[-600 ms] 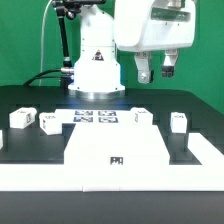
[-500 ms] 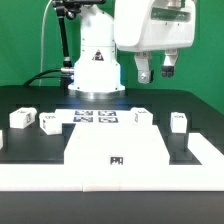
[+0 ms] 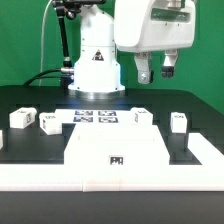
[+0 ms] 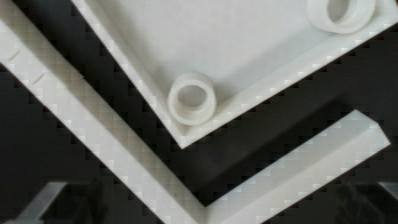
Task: Assemble one leg
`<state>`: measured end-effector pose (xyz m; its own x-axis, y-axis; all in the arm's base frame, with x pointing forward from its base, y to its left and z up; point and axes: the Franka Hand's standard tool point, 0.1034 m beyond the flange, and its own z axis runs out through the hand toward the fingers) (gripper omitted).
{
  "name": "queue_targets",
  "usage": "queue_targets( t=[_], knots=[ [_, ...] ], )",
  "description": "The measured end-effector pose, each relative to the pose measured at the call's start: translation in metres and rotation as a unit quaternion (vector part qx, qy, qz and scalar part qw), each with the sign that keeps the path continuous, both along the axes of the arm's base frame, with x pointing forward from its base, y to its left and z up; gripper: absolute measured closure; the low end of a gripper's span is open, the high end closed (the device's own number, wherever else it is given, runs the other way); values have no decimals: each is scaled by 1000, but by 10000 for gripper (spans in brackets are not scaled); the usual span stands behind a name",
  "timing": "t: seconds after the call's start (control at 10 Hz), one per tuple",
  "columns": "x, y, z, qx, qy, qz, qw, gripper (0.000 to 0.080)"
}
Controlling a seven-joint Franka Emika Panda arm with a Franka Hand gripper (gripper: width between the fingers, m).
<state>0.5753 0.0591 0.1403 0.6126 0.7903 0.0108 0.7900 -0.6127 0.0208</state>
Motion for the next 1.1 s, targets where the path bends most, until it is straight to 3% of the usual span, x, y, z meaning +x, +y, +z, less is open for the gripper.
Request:
queue_targets(
  t=[0.2, 0.8, 1.1],
  knots=[
    [-1, -2, -1, 0, -4, 23, 1000, 150],
    [-24, -23, -35, -20, 14, 217, 976, 150],
    [-25, -27, -37, -20, 16, 215, 976, 150]
  ],
)
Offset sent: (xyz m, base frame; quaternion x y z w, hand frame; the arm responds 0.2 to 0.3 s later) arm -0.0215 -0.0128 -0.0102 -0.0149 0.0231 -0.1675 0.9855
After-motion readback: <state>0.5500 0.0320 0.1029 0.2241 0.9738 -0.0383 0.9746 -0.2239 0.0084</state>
